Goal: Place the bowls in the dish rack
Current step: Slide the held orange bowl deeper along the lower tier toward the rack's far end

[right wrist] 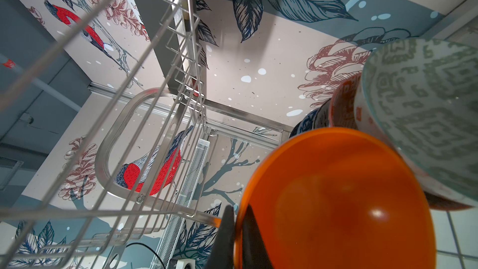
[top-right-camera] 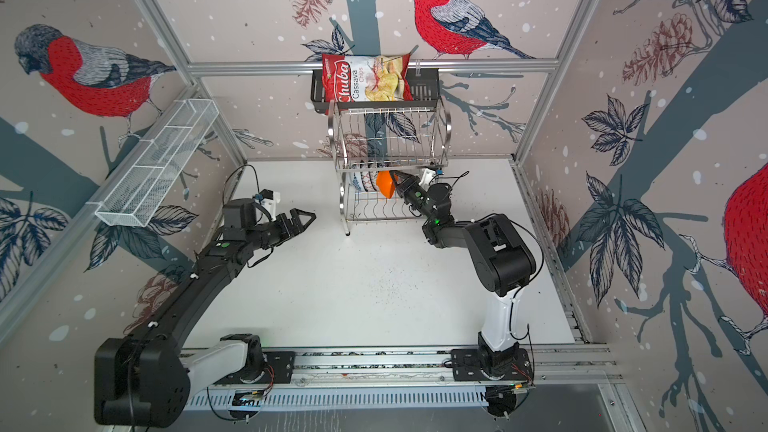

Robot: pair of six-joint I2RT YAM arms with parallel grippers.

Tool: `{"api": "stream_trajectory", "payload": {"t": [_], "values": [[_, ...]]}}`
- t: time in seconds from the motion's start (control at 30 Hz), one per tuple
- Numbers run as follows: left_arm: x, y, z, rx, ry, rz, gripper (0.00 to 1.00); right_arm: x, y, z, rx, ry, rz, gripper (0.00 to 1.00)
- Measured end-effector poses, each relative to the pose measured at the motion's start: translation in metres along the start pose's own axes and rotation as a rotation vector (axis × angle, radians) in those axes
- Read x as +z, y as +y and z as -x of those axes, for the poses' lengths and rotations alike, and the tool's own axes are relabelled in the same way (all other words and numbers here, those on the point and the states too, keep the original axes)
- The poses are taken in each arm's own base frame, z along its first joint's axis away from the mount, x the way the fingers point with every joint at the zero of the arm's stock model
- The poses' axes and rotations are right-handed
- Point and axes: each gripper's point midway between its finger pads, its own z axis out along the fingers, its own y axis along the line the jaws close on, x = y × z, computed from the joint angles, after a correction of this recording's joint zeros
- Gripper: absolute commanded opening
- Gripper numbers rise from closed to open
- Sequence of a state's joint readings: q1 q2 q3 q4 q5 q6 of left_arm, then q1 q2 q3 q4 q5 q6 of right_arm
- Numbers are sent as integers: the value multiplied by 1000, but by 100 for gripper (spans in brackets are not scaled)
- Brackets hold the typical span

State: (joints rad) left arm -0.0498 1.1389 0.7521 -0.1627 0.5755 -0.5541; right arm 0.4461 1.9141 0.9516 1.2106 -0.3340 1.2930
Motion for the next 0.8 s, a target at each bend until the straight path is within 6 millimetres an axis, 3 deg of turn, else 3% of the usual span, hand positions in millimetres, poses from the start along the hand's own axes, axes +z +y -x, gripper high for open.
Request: {"api": "stream_trajectory", "payload": {"t": [0.8], "values": [[0,0,0,0,0,0,98,7,3,5,22,-33,3,0]]}}
